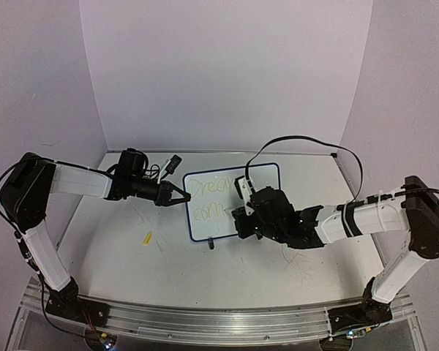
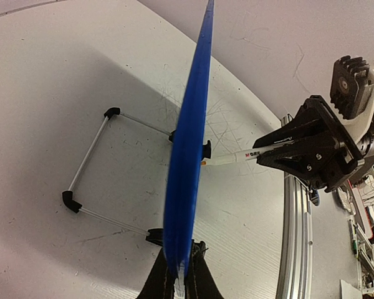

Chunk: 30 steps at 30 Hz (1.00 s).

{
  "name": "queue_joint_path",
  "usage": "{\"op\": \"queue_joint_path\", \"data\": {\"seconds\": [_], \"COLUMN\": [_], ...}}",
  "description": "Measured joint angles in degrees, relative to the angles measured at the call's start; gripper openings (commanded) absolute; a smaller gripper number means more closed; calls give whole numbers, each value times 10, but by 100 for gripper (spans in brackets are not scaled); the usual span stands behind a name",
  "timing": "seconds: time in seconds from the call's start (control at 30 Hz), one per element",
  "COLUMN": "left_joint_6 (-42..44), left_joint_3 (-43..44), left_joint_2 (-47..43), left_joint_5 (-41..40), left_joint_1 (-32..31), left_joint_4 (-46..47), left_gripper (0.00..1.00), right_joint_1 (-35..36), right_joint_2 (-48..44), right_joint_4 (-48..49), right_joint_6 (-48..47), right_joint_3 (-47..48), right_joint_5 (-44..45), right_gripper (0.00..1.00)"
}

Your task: Write a sentence on the whiteboard

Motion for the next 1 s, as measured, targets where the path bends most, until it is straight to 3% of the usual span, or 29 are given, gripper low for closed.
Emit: {"op": "queue_joint_path", "data": {"seconds": [1.0], "left_joint_6": [0], "left_joint_3": [0], "left_joint_2": [0], "left_joint_5": [-2], "left_joint_1": [0], "left_joint_4": [-1], "left_gripper": [0], "right_joint_1": [0], "right_joint_2": [-10], "right_joint_4": [-20], "right_joint_6": [31], "right_joint_3": [2], "right_joint_5": [71], "right_gripper": [0]}}
